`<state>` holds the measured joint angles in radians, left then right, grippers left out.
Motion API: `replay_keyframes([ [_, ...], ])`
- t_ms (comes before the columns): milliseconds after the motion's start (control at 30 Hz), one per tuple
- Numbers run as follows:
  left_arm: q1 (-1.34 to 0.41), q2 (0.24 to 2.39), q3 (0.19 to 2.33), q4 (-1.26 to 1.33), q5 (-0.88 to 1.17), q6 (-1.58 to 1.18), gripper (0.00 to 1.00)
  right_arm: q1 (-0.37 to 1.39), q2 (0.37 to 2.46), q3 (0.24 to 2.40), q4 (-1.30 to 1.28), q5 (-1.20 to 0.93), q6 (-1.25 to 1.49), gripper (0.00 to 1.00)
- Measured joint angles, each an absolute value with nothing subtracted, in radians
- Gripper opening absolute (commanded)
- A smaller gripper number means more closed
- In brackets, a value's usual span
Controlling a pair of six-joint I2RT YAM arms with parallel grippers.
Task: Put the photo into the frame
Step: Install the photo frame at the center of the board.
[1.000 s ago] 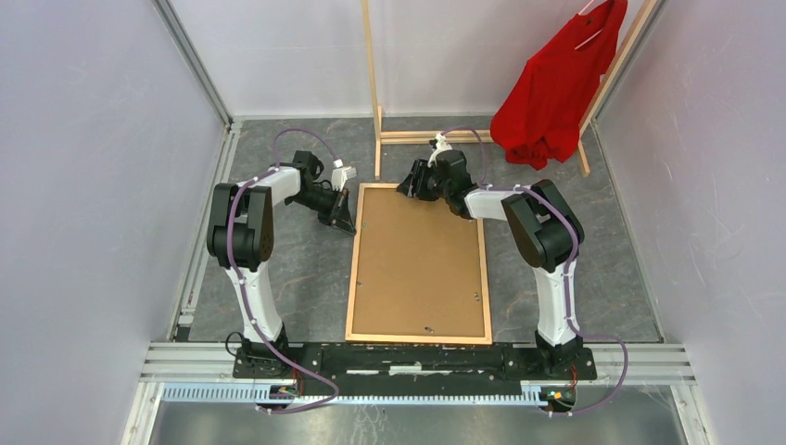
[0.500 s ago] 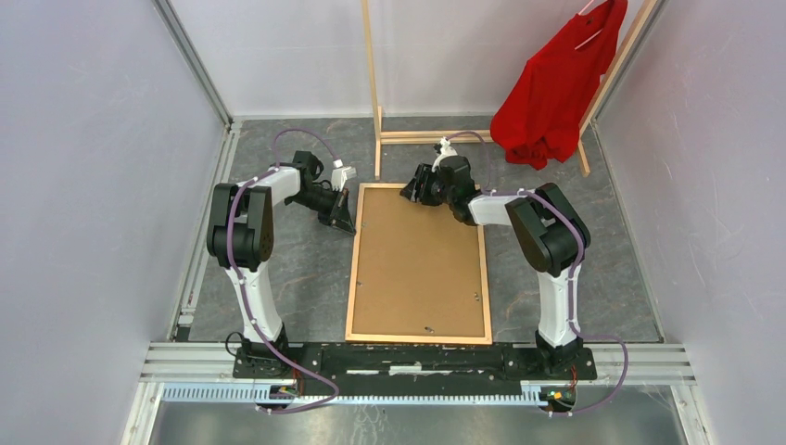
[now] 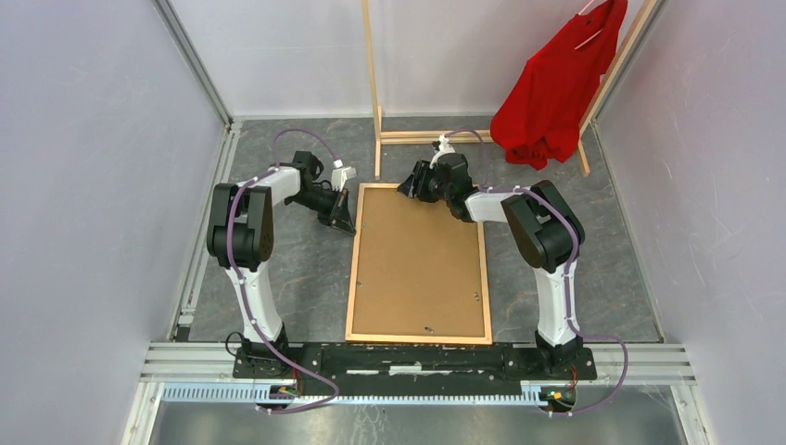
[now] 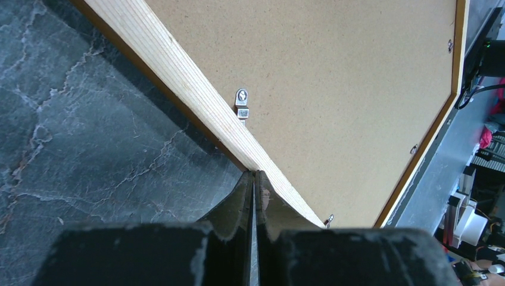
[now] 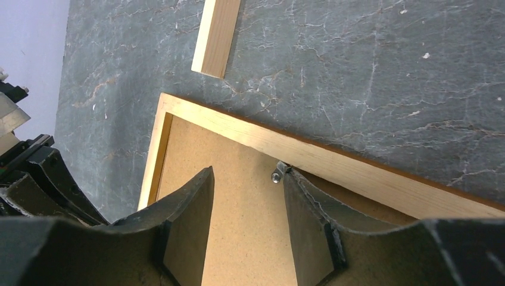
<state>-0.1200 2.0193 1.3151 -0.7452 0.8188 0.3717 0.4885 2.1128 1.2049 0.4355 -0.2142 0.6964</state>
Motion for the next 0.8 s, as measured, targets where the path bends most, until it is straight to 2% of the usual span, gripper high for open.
replay_keyframes([
  [500, -0.120, 2.019, 1.315, -0.750, 0.818, 0.372, 0.08, 0.488, 2.131, 1.244, 0.401, -0.244, 0.708, 0.53],
  [667, -0.120, 2.017, 1.313, -0.783, 0.801, 0.402, 0.10, 0.474, 2.103, 1.223, 0.384, -0.246, 0.689, 0.64],
  [800, -0.120, 2.002, 1.281, -0.804, 0.723, 0.447, 0.12, 0.430, 1.949, 1.085, 0.336, -0.234, 0.650, 0.73],
])
